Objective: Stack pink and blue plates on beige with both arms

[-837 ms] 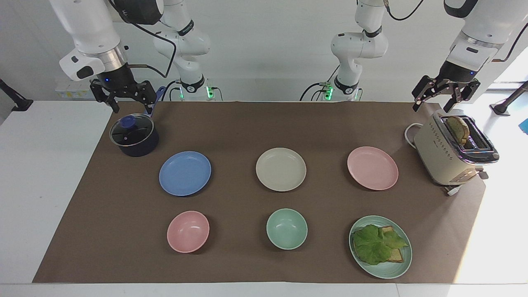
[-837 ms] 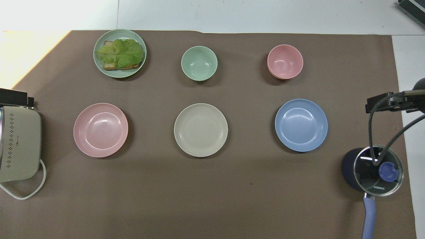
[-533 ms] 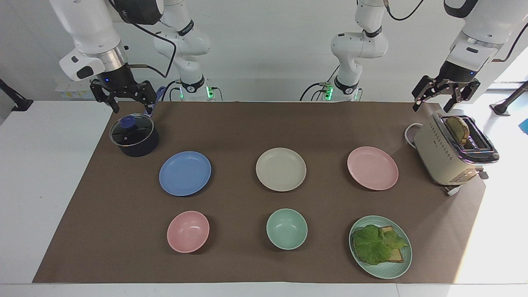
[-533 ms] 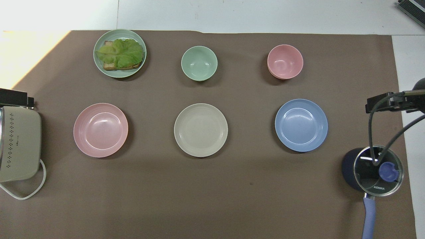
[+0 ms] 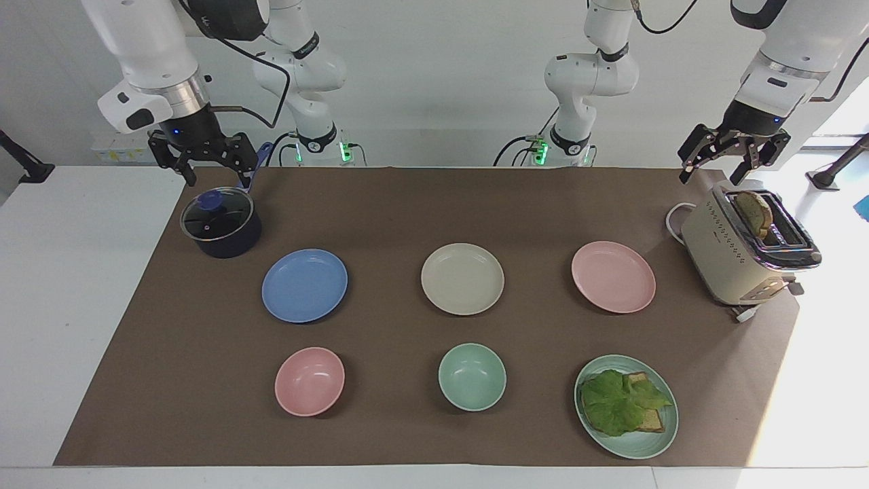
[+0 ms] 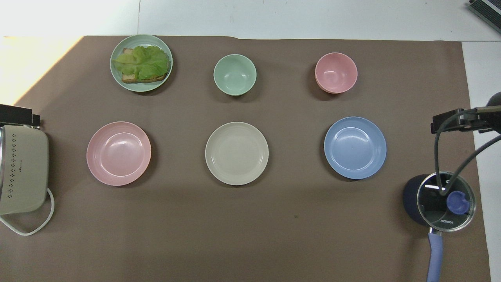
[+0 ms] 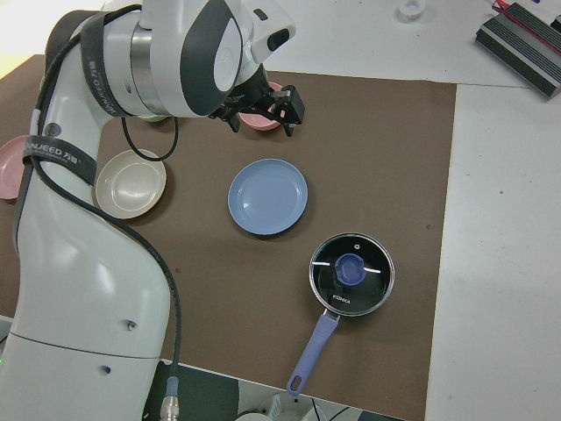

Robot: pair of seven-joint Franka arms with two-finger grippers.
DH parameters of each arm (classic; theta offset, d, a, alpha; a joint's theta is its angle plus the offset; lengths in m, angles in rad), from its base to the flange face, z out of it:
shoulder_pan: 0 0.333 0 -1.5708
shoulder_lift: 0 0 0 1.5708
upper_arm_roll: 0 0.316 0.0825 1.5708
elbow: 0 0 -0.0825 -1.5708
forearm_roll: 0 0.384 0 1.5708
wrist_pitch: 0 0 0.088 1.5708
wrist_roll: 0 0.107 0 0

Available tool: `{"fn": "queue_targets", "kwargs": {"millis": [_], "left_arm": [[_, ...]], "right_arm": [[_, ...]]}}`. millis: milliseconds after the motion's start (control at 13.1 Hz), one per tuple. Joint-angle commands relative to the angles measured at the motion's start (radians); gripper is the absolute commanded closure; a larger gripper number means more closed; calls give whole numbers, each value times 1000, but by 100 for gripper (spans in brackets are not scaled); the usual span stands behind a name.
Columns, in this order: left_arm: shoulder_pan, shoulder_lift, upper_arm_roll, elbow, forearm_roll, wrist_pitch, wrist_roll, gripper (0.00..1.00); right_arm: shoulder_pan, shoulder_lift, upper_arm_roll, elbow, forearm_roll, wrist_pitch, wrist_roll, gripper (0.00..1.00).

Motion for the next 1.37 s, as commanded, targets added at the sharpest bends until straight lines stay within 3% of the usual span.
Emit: {"fn": "queue_targets", "kwargs": {"millis": [0,380,533,761,913,1065,1293], "left_arm": [[-14,-11,11,3,19,-17,-2,0],[24,-14,25,-17,27,-9,6,0],[27,6,26,-136,27,19,9,0],[28,20,25,-366,27,235,11,0],[29,75,26,-439,27,347,8,0],[33,176,25,-453,27,394,-2,0],[70,251,25,-514,20,513,-8,0]], "right_arm": [[4,-16,-6,-17,-3,9,2,0],[4,-16,-5,-17,-3,9,0,0],[4,-16,-5,-17,-2,9,0,0],[4,-16,-3,-17,-3,7,0,0],[4,-16,-5,-17,-2,9,0,0],[4,-16,-3,-17,-3,7,2,0],[4,-16,-5,-17,-3,7,2,0]]}}
